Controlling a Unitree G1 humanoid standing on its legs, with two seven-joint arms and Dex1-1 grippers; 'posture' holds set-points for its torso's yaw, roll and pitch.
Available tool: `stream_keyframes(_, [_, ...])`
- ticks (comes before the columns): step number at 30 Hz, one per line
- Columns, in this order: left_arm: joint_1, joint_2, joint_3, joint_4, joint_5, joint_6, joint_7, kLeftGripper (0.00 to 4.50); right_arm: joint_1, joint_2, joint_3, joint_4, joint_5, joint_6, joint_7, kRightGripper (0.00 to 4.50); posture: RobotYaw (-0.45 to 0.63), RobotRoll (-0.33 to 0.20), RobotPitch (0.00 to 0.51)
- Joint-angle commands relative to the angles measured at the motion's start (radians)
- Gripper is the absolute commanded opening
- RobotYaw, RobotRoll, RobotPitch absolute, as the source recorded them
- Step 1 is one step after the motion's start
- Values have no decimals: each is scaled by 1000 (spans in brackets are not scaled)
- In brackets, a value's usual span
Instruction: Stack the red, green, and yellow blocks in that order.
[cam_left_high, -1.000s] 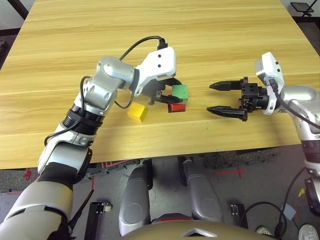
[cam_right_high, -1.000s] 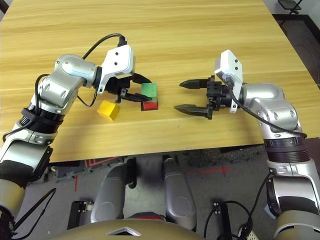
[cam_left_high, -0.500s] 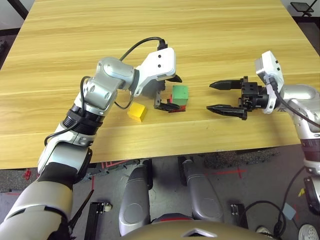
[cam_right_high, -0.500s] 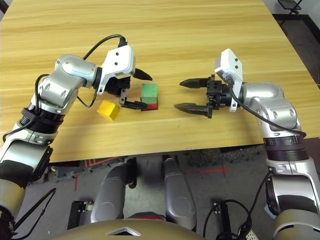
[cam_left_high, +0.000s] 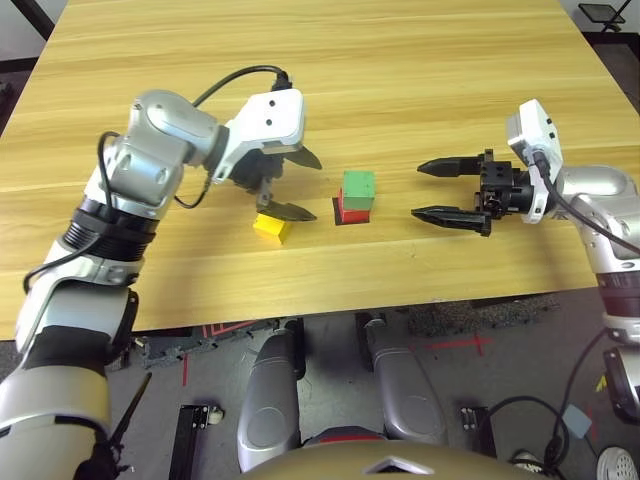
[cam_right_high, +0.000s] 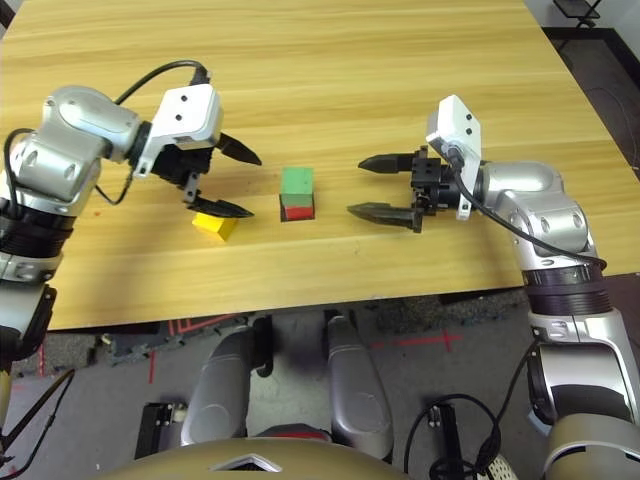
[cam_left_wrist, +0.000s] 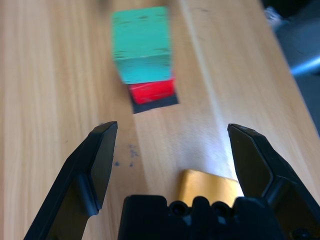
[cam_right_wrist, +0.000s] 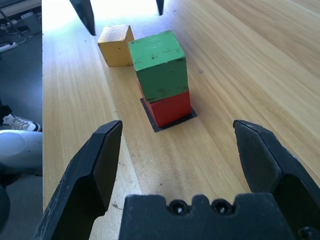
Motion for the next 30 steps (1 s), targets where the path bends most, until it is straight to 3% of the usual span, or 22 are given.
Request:
stream_keyframes(1, [26,38,-4,16,-29,-86,-45,4481,1,-1,3,6,-5,-15,12,4500,169,70,254])
stream_keyframes(5, [60,93,-43,-12,-80,-118,-45,4481,0,-3,-1,11,-8,-17,15,4500,165,66,255])
stream_keyframes(11, [95,103,-63,22,-45,-228,-45,4481,3,-10,-6,8,-7,-16,18,4500,162,60,254])
stream_keyframes(26, [67,-20,-72,311,135,-538,-32,4481,-13,-13,-5,7,-6,-11,23,4500,155,44,255])
stream_keyframes(29, [50,-30,-66,342,133,-537,-43,3922,-9,-17,-7,7,-8,-14,24,4500,153,43,255])
stream_keyframes(30, [45,-30,-69,353,138,-539,-44,3522,-8,-16,-7,7,-9,-15,23,4500,154,43,254])
